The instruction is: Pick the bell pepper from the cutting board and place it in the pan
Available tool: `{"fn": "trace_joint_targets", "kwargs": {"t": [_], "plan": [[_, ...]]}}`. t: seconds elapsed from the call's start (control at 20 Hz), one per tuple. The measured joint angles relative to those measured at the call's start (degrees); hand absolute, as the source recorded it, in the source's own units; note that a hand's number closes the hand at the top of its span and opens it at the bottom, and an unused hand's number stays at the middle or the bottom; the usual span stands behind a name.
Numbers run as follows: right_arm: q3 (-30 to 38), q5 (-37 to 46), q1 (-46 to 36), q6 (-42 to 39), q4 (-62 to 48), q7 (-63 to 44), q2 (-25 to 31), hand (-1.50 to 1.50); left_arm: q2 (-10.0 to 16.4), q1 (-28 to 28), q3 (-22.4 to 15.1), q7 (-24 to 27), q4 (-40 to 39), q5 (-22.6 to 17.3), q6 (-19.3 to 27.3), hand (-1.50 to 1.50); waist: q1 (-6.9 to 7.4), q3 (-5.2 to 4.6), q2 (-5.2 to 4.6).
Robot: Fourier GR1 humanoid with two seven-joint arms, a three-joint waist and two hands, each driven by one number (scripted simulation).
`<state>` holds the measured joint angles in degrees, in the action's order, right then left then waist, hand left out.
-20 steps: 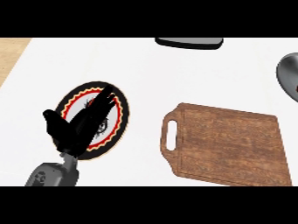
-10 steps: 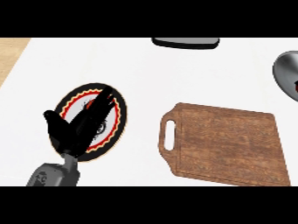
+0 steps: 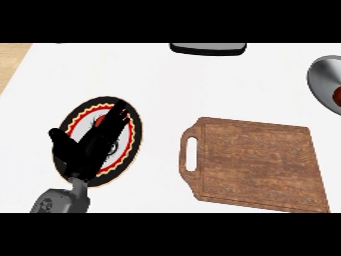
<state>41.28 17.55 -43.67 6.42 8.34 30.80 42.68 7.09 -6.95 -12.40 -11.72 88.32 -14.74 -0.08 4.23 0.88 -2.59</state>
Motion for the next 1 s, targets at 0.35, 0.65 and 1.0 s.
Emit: {"fn": "trace_joint_targets", "kwargs": {"t": [0.35, 0.65, 1.0], "plan": [[1.4, -1.8, 5.7, -14.6, -0.9, 5.4, 3.5, -1.5, 0.3, 1.4, 0.4, 0.4, 0.6, -0.1, 0.0, 0.0, -0.77, -0.03, 0.45], [1.8, -2.5, 9.9, -23.5, -0.9, 9.2, 6.2, -1.5, 1.2, 1.3, 1.5, -0.2, 0.9, -0.8, -0.6, 0.0, -1.17, -0.08, 0.73], [1.1, -1.9, 13.0, -27.6, -0.4, 11.5, 7.2, -1.5, 0.7, 1.2, 1.5, -0.1, 0.2, -0.8, -0.7, 0.0, -1.32, -0.16, 0.95]]}}
